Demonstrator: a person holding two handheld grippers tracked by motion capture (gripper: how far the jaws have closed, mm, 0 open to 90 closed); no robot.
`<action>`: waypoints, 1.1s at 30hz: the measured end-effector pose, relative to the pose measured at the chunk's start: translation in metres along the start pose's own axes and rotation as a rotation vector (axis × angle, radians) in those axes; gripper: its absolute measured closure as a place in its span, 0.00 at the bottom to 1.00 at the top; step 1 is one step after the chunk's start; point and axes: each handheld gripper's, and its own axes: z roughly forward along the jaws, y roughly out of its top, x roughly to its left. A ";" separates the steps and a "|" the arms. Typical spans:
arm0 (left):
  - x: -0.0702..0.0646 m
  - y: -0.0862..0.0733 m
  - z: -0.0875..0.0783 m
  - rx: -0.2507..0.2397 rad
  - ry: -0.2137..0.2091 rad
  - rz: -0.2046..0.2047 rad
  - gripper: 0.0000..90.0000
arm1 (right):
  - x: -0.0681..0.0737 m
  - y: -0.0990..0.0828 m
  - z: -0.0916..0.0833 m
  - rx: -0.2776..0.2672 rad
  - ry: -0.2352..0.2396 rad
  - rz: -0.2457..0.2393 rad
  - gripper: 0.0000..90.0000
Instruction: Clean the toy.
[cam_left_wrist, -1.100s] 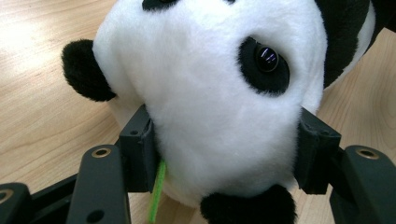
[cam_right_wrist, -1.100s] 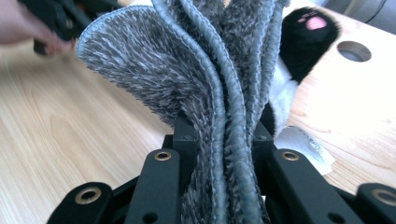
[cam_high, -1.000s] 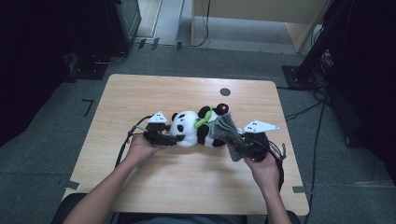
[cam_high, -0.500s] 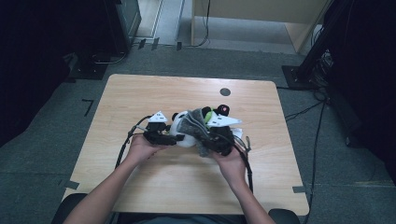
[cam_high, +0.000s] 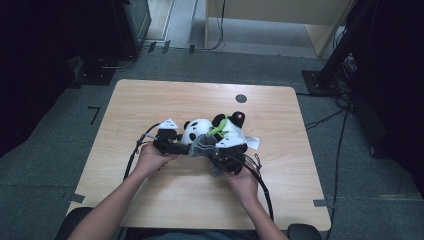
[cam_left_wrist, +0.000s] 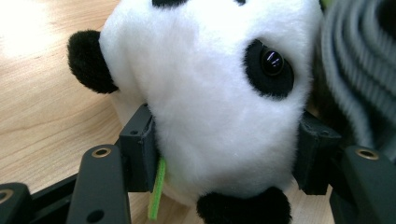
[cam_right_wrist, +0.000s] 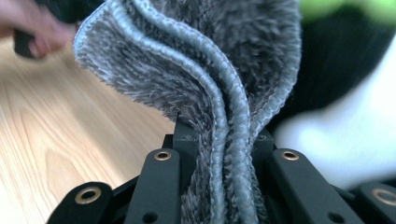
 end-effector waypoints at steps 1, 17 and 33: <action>0.000 0.000 0.000 0.001 -0.001 -0.003 0.41 | 0.000 -0.004 0.001 0.027 -0.003 0.004 0.82; -0.003 0.000 0.000 0.011 0.023 0.048 0.42 | -0.021 -0.006 -0.031 0.128 -0.025 -0.017 0.81; -0.004 0.000 0.001 0.003 0.026 0.040 0.42 | -0.052 0.002 -0.087 0.006 -0.073 0.026 0.81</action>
